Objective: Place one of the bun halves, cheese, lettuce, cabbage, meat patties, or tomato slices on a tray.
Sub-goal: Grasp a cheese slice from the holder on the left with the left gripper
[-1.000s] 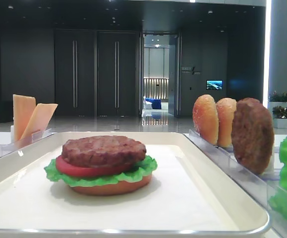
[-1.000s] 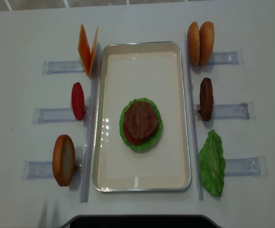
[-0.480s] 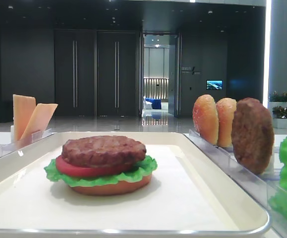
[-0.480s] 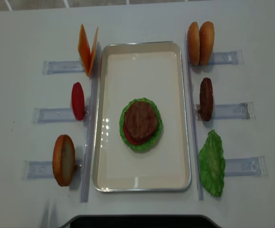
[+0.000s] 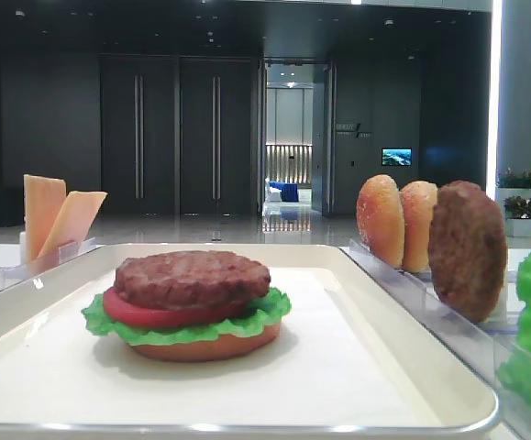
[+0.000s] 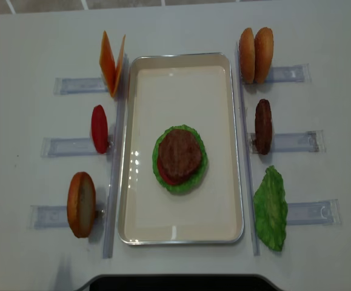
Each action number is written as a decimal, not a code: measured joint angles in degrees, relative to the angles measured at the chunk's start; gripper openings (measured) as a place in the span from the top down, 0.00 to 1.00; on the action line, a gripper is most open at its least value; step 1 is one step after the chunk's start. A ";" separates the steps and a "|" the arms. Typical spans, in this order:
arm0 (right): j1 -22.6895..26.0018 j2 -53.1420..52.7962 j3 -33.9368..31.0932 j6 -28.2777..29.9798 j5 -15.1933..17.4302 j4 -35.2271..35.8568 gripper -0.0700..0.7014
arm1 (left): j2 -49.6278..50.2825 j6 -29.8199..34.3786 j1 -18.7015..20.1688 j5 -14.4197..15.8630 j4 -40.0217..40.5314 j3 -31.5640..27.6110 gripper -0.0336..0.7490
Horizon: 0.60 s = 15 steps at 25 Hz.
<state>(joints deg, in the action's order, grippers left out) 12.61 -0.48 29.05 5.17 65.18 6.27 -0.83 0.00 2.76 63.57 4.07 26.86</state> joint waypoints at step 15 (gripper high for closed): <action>0.00 0.00 0.00 -0.05 -0.04 0.44 0.21 | 18.41 -6.76 0.00 -4.36 0.77 5.56 0.64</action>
<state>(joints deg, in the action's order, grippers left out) 12.61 -0.48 29.05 5.12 65.13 6.71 17.58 -6.76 2.76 59.21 4.84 32.42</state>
